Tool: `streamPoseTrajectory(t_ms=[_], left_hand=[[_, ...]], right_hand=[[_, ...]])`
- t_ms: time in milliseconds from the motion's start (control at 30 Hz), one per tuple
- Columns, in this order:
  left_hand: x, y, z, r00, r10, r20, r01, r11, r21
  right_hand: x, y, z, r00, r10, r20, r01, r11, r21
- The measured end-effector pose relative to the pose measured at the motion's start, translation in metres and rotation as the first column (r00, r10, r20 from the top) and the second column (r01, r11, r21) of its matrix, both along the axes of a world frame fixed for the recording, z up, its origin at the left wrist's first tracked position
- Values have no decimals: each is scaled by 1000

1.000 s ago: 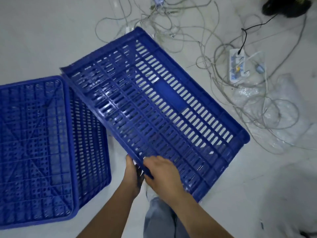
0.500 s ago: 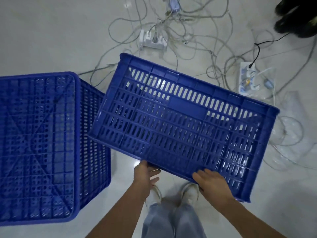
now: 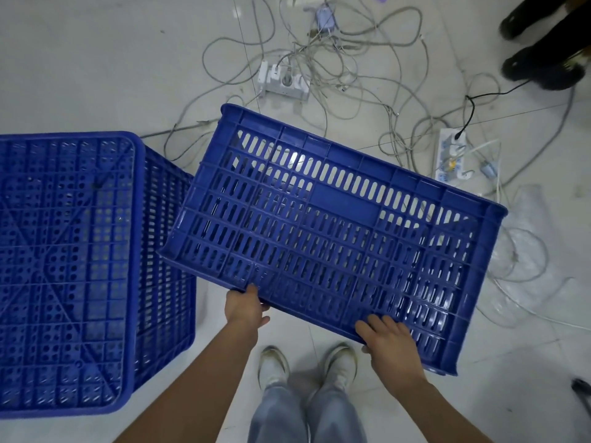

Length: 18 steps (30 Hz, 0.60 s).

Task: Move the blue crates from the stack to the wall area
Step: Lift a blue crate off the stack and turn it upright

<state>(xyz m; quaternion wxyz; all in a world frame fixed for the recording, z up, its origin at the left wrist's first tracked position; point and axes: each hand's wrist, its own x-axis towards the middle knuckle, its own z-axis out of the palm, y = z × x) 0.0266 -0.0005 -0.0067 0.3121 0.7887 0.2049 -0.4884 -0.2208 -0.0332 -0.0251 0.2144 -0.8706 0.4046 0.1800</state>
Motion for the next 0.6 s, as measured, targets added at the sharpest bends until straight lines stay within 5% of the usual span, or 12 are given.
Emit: streamPoseTrajectory(t_ms=[333, 467, 600], left_hand=[[-17, 5, 13, 996, -71, -48, 70, 997, -12], [-23, 8, 15, 994, -101, -45, 100, 995, -16], [-25, 9, 12, 996, -83, -39, 83, 996, -13]], right_hand=[[-14, -10, 7, 986, -1, -166, 7, 999, 37], [9, -35, 37, 959, 161, -236, -134, 983, 123], [48, -102, 57, 990, 44, -137, -15, 977, 211]])
